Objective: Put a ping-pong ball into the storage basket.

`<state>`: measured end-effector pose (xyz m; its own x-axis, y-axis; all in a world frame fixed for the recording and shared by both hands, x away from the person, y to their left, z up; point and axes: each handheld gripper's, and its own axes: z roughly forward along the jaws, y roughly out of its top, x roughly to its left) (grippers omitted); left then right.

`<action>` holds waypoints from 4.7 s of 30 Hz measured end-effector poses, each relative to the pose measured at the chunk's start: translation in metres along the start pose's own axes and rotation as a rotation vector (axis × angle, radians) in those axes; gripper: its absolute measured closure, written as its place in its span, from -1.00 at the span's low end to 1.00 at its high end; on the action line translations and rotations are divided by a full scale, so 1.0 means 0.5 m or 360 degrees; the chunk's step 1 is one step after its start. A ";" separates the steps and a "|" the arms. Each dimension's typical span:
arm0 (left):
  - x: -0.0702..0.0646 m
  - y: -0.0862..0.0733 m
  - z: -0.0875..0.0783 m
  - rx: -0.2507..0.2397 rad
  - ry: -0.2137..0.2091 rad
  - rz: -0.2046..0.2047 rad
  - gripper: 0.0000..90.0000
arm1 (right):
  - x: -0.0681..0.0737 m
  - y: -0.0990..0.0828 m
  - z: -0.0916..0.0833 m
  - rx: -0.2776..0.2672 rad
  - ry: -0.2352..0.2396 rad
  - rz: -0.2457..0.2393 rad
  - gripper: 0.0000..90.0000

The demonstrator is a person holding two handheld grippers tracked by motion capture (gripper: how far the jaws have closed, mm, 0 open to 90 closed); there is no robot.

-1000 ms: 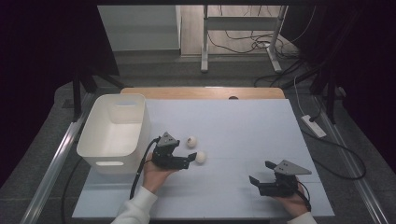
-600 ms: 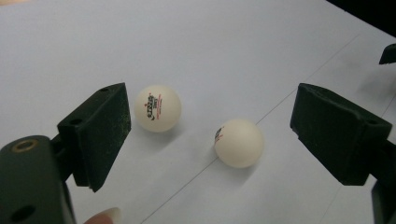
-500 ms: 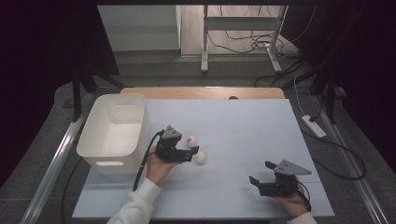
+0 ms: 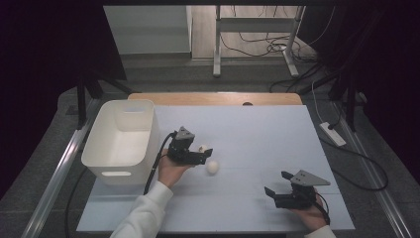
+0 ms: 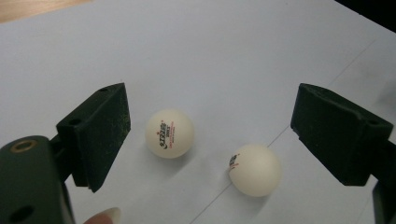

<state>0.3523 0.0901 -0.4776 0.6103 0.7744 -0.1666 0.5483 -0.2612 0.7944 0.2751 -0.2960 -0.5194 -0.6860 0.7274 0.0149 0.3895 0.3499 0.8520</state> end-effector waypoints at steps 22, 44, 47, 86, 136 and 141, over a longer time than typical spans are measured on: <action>0.039 0.025 0.029 0.0056 0.0082 0.0007 -0.72 | 0.000 0.000 0.000 0.0001 -0.0014 -0.0006 -0.75; 0.056 0.015 0.079 0.0222 0.0038 0.0001 -0.70 | -0.002 -0.002 0.000 0.0008 -0.0014 -0.0002 -0.75; 0.061 0.011 0.088 0.0255 0.0034 -0.0005 -0.70 | -0.002 -0.002 0.000 0.0010 -0.0013 -0.0004 -0.75; 0.066 -0.008 0.125 0.0386 0.0003 -0.0006 -0.02 | -0.005 -0.005 0.001 0.0031 -0.0030 -0.0013 -0.75; 0.040 0.018 0.015 0.0063 -0.0087 -0.0002 0.12 | -0.006 -0.004 -0.001 0.0020 -0.0049 -0.0005 -0.75; 0.035 0.019 0.005 0.0044 -0.0095 0.0009 0.12 | -0.006 -0.004 -0.001 0.0020 -0.0050 -0.0005 -0.75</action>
<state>0.3698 0.0998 -0.4744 0.6458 0.7376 -0.1975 0.5598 -0.2815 0.7793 0.2759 -0.2992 -0.5207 -0.6677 0.7444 -0.0045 0.3949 0.3593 0.8455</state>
